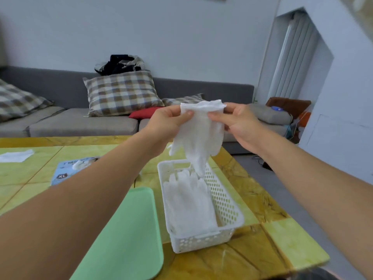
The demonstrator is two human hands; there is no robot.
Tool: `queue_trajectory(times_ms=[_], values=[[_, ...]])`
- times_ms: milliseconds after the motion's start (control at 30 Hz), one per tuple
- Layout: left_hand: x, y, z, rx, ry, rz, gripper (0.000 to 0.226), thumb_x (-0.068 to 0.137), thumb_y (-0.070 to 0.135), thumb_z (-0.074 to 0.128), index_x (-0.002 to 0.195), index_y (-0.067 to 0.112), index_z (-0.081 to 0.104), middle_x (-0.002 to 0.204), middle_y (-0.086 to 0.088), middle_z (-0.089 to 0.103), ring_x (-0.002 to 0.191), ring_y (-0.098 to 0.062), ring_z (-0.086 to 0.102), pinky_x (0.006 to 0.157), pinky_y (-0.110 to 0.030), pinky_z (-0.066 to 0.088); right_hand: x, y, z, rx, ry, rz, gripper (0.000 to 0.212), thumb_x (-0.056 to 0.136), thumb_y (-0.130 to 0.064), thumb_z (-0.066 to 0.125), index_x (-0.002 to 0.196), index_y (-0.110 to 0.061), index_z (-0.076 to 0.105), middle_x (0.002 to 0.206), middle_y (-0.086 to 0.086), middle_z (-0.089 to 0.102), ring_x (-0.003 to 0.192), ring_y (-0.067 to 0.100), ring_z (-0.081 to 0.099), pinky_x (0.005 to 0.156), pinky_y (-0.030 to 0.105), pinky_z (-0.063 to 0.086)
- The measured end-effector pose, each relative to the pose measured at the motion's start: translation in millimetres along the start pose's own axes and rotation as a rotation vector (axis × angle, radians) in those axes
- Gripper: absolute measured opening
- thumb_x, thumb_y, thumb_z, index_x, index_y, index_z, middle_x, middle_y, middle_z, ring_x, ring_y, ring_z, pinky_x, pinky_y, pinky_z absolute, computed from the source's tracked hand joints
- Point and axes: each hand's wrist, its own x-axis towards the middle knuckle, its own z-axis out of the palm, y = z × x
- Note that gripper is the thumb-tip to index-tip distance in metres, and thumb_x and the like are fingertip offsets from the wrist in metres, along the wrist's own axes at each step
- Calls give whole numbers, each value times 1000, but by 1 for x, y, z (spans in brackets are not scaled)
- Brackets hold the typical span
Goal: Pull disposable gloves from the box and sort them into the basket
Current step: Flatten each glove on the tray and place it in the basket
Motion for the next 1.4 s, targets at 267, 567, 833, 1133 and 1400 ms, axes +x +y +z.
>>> queue_trajectory(times_ms=[267, 567, 833, 1133, 1400], values=[[-58, -113, -15, 581, -293, -36, 15, 90, 10, 74, 92, 23, 81, 87, 10, 77, 80, -7, 70, 78, -24, 54, -71, 126, 6, -466, -349, 100, 10, 80, -4, 82, 87, -11, 77, 87, -1, 77, 80, 11, 70, 84, 37, 57], [-72, -97, 16, 1192, -944, -187, 33, 90, 13, 59, 116, 28, 72, 114, 5, 72, 106, -15, 65, 97, -36, 54, -87, 88, 18, -1007, -920, 238, 31, 83, -15, 68, 109, -28, 76, 107, -16, 73, 100, -2, 65, 93, 28, 55], [-57, -99, 6, 1632, -517, 13, 26, 96, 39, 54, 110, 22, 69, 109, -2, 66, 100, -25, 62, 84, -34, 44, -40, 102, 47, -1032, -652, 134, 20, 87, -14, 75, 106, -18, 76, 88, -14, 64, 86, 5, 63, 68, 14, 46], [-55, -118, 17, 1683, -644, -219, 60, 86, 55, 70, 131, 18, 57, 123, -1, 61, 121, -23, 55, 121, -46, 19, -18, 137, 75, -981, -247, 246, 122, 74, -17, 87, 160, -22, 0, 137, 11, 52, 112, 30, 61, 88, 44, 55], [-53, -118, -8, 1576, -622, -209, 52, 90, 58, 61, 127, 21, 61, 122, -1, 62, 119, -24, 54, 107, -43, 32, -43, 127, 68, -1240, -615, 236, 109, 62, -36, 95, 152, -24, 35, 152, -1, 39, 141, 24, 39, 107, 38, 44]])
